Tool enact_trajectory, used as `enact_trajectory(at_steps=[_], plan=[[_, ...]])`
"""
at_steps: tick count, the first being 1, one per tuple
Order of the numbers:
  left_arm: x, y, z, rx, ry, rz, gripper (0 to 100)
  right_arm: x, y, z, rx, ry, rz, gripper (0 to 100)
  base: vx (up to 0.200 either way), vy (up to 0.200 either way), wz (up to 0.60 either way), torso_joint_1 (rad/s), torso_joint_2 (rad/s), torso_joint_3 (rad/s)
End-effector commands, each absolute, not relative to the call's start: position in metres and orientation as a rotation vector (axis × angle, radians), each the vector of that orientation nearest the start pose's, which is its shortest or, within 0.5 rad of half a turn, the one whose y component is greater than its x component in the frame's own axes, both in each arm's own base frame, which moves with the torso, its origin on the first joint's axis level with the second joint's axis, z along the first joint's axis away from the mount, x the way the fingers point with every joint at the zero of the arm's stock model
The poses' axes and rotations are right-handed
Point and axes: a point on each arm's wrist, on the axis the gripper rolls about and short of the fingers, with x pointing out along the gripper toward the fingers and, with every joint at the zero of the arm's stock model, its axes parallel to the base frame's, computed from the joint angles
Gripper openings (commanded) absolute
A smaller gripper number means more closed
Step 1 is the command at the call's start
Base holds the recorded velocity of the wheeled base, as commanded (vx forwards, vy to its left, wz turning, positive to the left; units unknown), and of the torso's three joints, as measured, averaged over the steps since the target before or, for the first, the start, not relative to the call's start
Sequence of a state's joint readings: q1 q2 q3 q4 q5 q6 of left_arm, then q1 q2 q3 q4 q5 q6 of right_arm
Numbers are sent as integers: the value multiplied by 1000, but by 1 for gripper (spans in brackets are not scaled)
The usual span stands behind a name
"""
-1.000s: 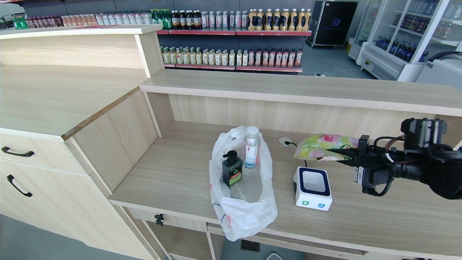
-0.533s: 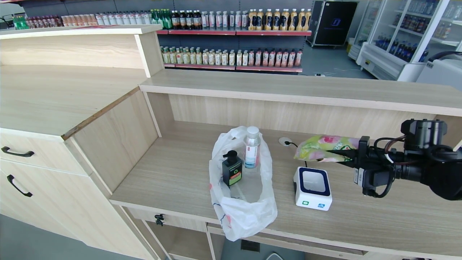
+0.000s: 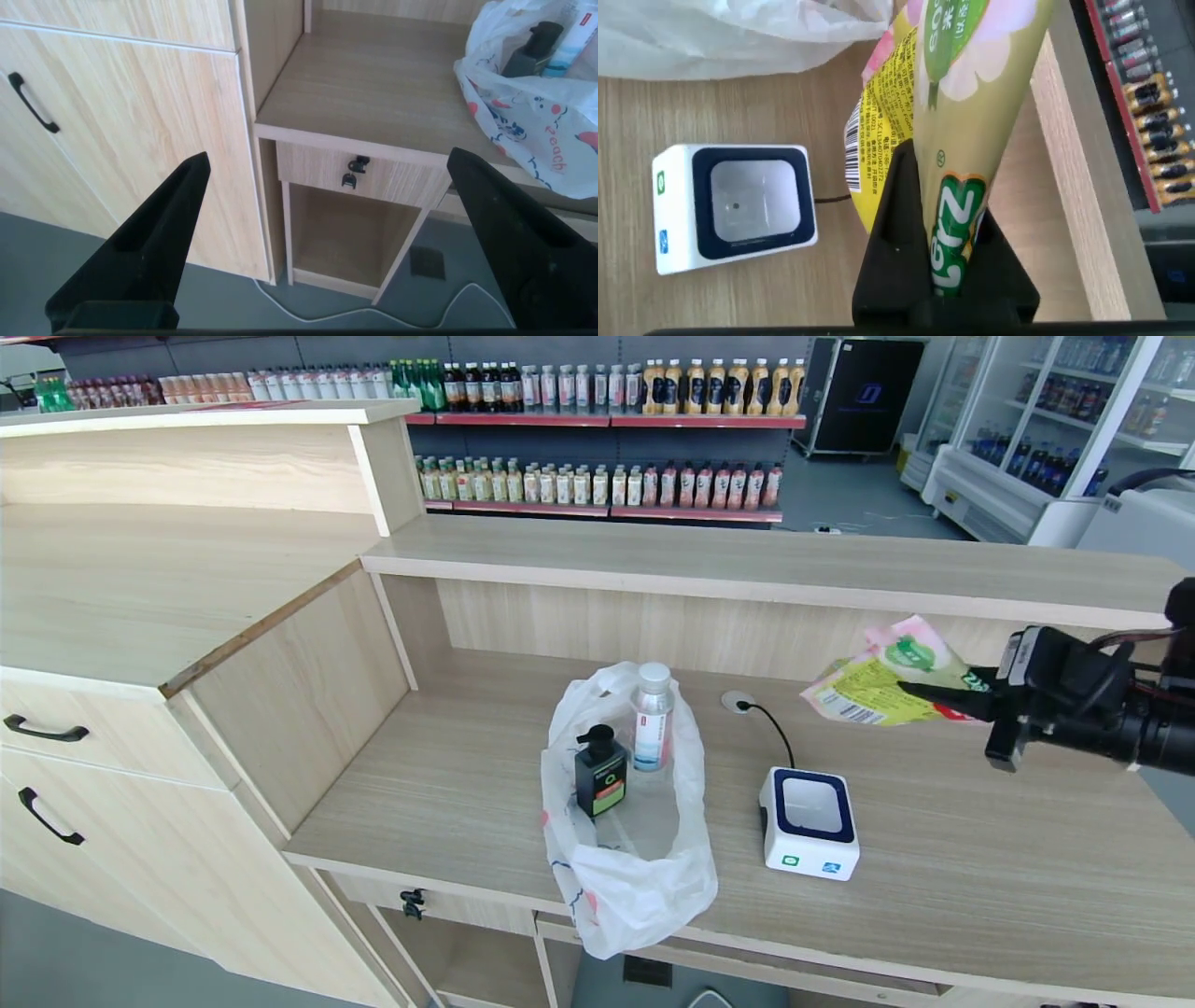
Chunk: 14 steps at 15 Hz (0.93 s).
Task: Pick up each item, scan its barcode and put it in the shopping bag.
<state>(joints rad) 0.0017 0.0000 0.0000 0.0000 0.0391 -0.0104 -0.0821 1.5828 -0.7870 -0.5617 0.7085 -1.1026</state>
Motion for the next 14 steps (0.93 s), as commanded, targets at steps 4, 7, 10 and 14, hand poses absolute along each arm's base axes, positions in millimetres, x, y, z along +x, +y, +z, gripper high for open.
enact_trajectory(at_steps=[4,7,10,14], plan=[[-23,1,75,-11,0,41,100,222,-61,240,-703,-52,448,0,0,0,0,0,0,0],[-23,1,75,-11,0,41,100,210,-65,247,-337,38,314,0,0,0,0,0,0,0],[-23,1,75,-11,0,41,100,199,-49,256,-263,59,18,0,0,0,0,0,0,0],[-23,1,75,-11,0,41,100,200,-16,263,-196,-5,70,0,0,0,0,0,0,0]])
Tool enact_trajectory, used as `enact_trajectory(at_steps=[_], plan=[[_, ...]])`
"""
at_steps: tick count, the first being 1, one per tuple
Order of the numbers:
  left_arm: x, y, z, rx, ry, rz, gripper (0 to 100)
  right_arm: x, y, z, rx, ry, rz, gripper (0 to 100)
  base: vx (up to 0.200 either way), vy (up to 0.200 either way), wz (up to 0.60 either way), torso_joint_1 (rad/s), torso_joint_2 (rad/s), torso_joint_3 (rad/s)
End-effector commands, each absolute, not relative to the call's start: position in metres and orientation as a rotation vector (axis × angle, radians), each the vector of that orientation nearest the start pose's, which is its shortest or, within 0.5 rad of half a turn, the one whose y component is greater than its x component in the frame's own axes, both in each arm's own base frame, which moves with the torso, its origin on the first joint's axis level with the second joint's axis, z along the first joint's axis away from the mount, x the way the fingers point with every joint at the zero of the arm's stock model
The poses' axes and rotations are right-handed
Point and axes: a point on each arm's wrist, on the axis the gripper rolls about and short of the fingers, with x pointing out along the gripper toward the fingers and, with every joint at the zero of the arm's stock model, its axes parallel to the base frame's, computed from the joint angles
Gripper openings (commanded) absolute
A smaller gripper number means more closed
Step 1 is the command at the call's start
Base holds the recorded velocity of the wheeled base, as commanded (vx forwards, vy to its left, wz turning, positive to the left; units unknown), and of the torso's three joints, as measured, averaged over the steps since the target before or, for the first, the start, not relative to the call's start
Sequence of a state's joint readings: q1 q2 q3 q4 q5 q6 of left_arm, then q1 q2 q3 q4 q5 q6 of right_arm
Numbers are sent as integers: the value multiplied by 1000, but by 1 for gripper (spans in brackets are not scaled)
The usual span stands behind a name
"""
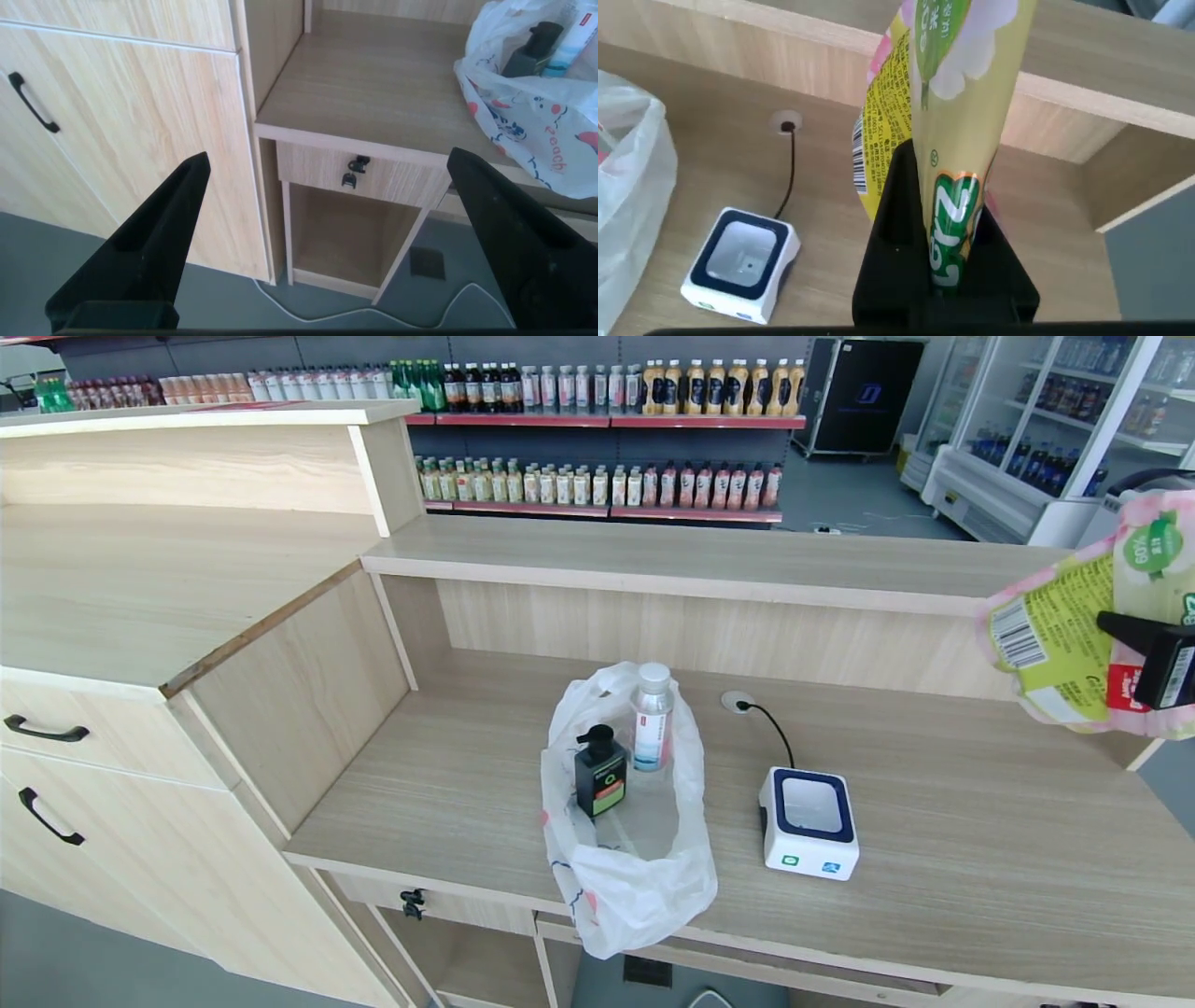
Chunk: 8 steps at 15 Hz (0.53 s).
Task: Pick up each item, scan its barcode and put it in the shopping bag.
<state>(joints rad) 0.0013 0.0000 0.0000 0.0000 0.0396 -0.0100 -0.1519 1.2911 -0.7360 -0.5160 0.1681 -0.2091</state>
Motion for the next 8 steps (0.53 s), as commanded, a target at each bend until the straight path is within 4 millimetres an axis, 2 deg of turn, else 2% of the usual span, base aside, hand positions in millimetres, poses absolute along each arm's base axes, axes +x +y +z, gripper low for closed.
enact_trajectory(at_steps=[1,2,4,7,8], plan=[[-23,1,75,-11,0,41,100,200,-13,264,-193,-9,81,0,0,0,600,2,2,2],[-23,1,75,-11,0,41,100,193,2,274,-189,-53,152,0,0,0,600,2,-2,2],[-23,1,75,-11,0,41,100,181,20,286,-163,-80,248,0,0,0,600,2,2,7],[-23,1,75,-11,0,41,100,173,38,295,-157,-58,357,0,0,0,600,4,2,2],[-23,1,75,-11,0,41,100,172,44,293,-157,-56,396,0,0,0,600,-2,-2,2]])
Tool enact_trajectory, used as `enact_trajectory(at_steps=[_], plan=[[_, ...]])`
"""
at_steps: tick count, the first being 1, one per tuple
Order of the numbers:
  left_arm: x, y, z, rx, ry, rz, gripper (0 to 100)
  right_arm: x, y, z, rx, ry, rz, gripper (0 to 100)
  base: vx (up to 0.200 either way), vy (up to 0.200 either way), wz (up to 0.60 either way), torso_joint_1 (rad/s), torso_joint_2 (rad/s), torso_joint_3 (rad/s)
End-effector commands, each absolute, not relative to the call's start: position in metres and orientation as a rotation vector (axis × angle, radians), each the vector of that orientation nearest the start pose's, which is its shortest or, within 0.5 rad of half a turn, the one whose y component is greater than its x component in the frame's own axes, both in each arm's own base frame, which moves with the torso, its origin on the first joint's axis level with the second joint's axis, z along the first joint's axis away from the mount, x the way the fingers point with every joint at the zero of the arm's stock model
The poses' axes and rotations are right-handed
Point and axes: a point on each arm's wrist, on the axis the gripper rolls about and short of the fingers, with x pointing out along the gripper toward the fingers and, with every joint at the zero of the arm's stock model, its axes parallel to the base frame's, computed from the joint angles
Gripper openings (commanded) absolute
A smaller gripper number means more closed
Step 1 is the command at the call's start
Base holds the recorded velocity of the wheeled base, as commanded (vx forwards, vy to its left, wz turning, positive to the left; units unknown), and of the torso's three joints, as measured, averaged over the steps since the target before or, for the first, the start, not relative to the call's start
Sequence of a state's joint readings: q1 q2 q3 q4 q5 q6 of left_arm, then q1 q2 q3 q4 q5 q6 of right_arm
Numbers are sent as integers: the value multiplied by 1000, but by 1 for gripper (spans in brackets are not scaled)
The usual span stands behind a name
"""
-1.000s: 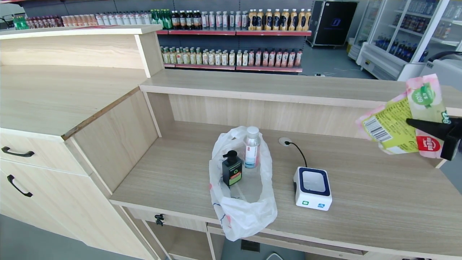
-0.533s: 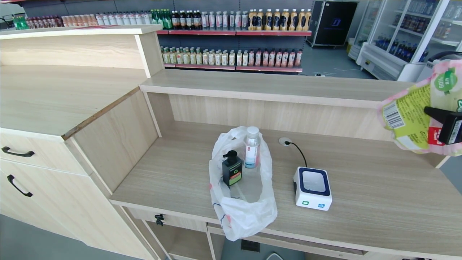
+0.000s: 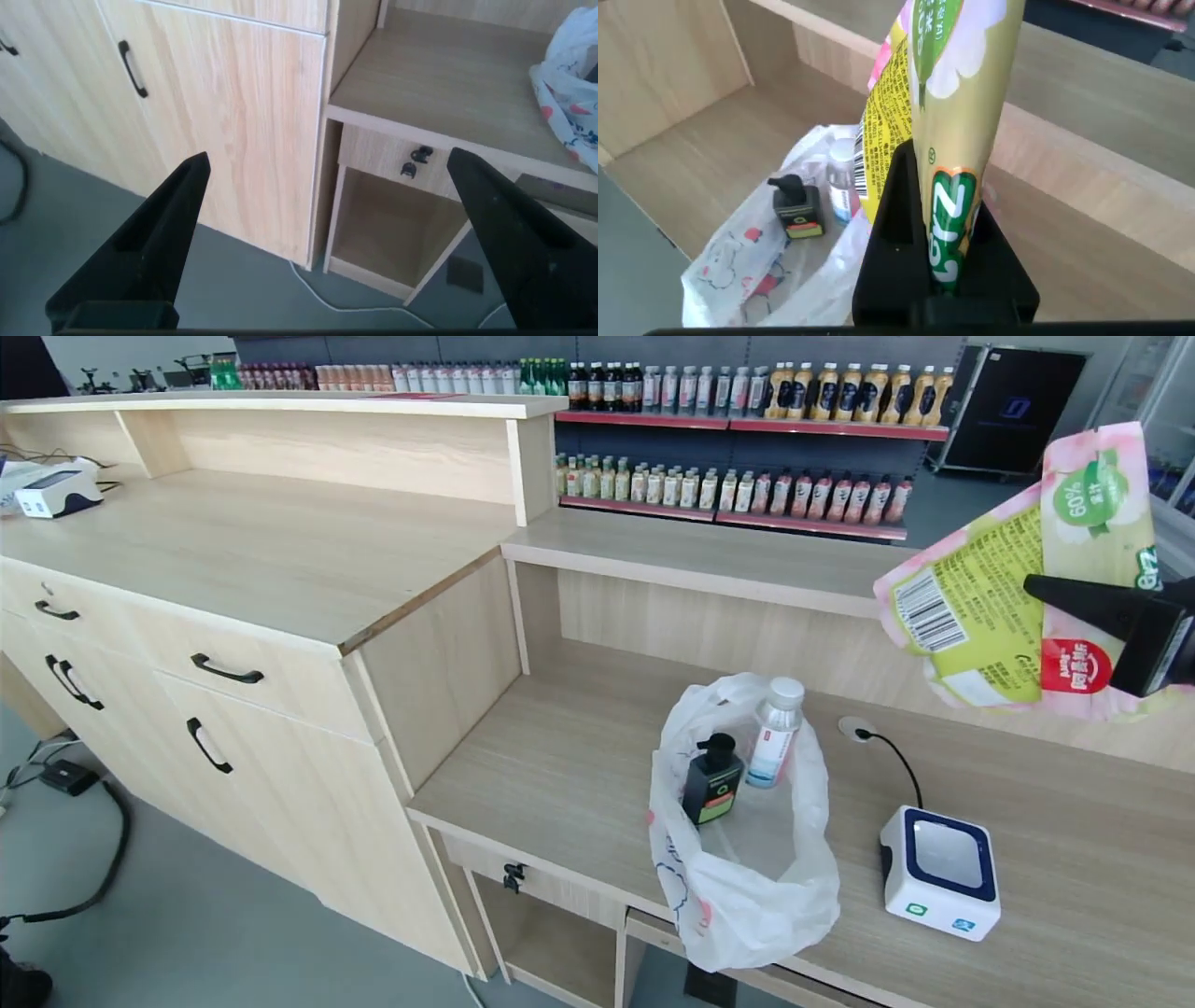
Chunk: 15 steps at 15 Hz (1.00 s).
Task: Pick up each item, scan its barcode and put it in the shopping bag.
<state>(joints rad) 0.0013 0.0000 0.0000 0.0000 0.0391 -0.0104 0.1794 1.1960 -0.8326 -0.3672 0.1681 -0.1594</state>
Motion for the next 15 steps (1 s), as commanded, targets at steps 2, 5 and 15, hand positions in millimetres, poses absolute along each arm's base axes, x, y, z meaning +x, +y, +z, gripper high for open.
enact_trajectory(at_steps=[2,5,15], plan=[[-23,1,75,-11,0,41,100,171,51,288,-164,-50,450,0,0,0,0,0,0,0],[-23,1,75,-11,0,41,100,169,53,259,-170,47,553,0,0,0,0,0,0,0],[-23,1,75,-11,0,41,100,187,42,186,-203,330,552,0,0,0,0,0,0,0]])
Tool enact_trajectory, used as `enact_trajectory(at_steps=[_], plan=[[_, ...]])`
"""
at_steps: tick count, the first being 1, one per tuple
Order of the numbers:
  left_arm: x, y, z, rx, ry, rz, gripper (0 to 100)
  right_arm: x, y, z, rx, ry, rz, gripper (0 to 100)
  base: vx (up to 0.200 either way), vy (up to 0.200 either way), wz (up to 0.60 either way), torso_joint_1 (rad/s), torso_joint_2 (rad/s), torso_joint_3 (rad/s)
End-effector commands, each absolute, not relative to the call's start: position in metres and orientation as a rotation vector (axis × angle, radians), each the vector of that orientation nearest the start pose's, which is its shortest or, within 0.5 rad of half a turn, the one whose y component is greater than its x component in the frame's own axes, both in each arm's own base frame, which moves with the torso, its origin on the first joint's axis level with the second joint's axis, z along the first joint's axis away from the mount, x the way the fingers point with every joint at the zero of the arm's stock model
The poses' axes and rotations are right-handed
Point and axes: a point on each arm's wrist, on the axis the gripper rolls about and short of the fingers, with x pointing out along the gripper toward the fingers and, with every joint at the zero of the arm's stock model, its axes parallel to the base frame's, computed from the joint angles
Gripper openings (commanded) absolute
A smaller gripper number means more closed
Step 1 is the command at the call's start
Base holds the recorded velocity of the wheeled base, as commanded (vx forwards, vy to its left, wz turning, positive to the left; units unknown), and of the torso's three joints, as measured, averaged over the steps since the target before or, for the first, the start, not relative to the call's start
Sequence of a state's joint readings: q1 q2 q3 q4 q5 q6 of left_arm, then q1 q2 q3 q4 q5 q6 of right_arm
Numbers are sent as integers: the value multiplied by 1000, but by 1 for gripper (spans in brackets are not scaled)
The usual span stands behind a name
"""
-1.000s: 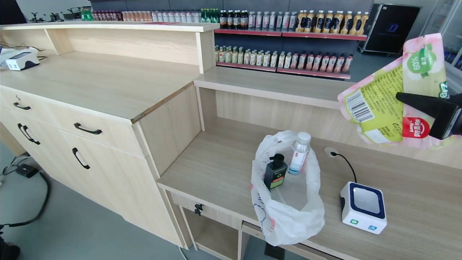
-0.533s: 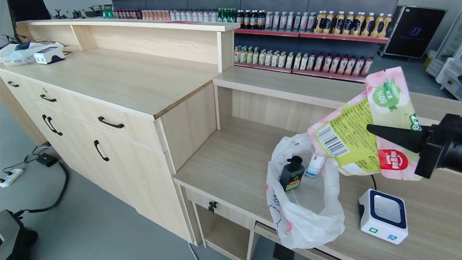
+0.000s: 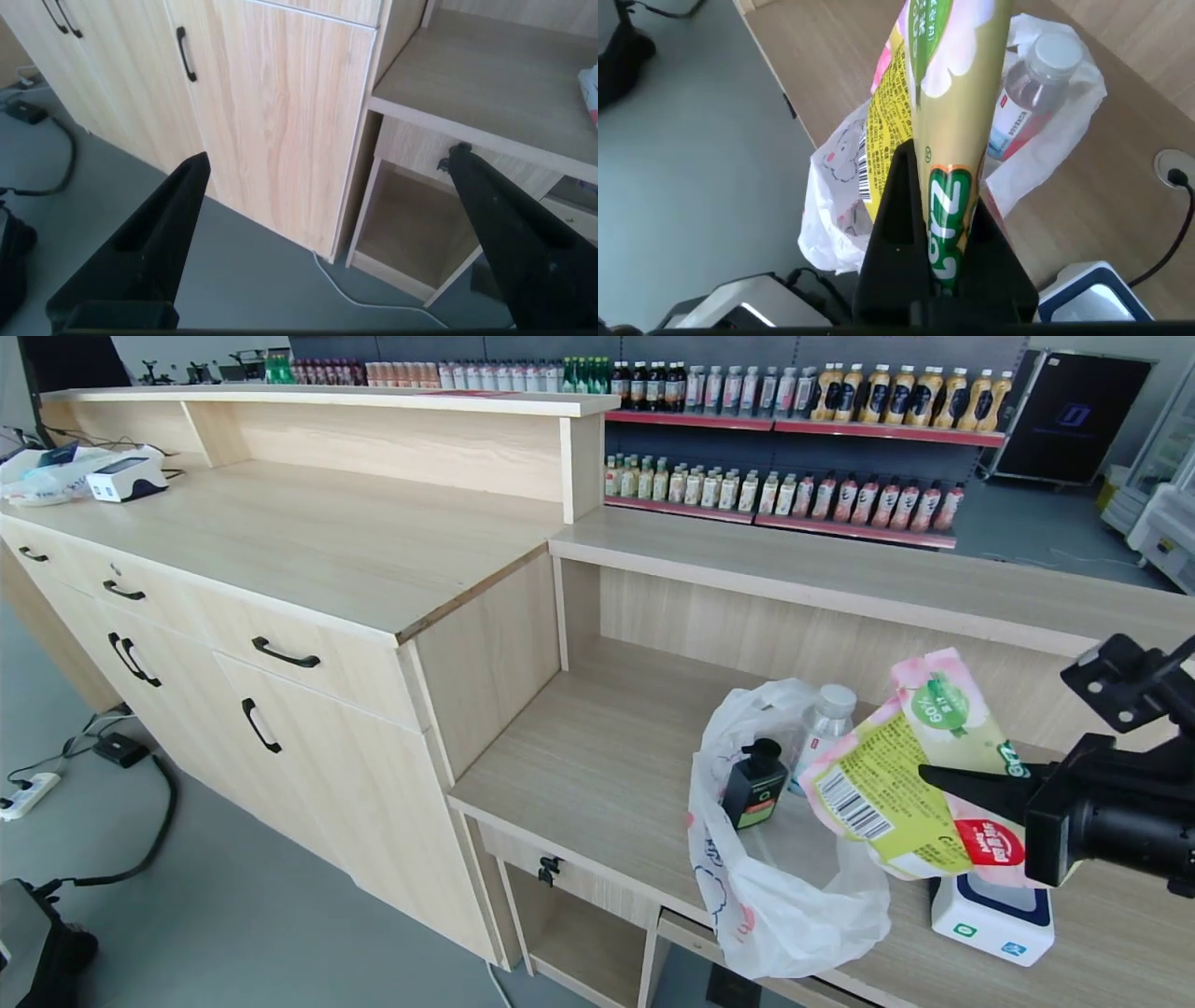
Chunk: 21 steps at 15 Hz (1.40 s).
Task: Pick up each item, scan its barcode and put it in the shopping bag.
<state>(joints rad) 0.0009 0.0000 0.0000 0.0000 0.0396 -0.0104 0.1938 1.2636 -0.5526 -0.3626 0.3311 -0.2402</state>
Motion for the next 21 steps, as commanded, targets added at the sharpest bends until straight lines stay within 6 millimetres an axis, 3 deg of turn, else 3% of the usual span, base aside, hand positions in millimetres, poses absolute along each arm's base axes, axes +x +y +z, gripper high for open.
enact_trajectory(at_steps=[1,7,12,16,21], plan=[[-23,1,75,-11,0,41,100,190,40,183,-200,346,541,0,0,0,0,0,0,0],[-23,1,75,-11,0,41,100,198,41,173,-194,394,545,0,0,0,0,0,0,0],[-23,1,75,-11,0,41,100,223,51,176,-179,229,701,0,0,0,0,0,0,0],[-23,1,75,-11,0,41,100,252,57,149,-181,235,705,0,0,0,0,0,0,0],[-23,1,75,-11,0,41,100,258,57,129,-168,304,709,0,0,0,0,0,0,0]])
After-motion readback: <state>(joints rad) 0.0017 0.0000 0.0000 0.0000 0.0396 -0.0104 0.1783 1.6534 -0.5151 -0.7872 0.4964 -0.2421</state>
